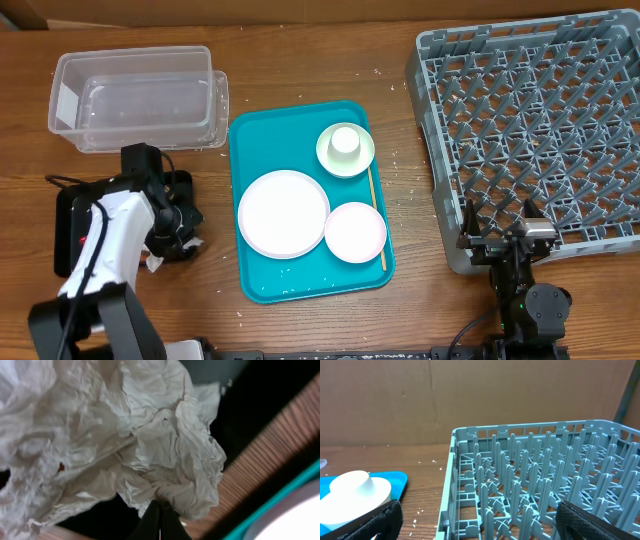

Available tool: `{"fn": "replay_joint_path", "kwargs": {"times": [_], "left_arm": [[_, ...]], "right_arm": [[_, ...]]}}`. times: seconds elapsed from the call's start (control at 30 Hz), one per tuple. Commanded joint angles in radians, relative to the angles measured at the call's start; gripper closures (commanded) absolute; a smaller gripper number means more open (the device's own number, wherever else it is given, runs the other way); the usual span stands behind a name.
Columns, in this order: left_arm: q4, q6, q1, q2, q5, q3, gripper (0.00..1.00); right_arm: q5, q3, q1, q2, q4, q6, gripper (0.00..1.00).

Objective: Sort waste into correct bins and load items into the dishwasher
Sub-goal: 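Lower the tissue onto the black tray and open the left gripper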

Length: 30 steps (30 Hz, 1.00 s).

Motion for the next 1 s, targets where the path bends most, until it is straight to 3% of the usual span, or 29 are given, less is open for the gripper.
{"fn": "replay_joint_path", "kwargs": {"times": [0.0,0.23,0.47,0.97], "left_arm": [[0.020,0.019,0.004,0.040,-0.037,-0.009,0.96],[0.074,-0.031,0.008,0.107,-0.160,-0.009,0.96],[0.208,-0.029,0.007,0.129,-0.171,-0.004,0.96],[-0.011,-0.025,0.007,0.011,-0.142,0.208,0.96]], "right_arm": [[0.006,-0.010,0.008,-0.010,0.007,0.004,0.00],[0.006,-0.010,0.008,-0.010,0.007,0.005,0.00],[0.006,-0.010,0.008,-0.010,0.007,0.005,0.00],[0.006,-0.010,0.008,-0.010,0.007,0.005,0.00]]}}
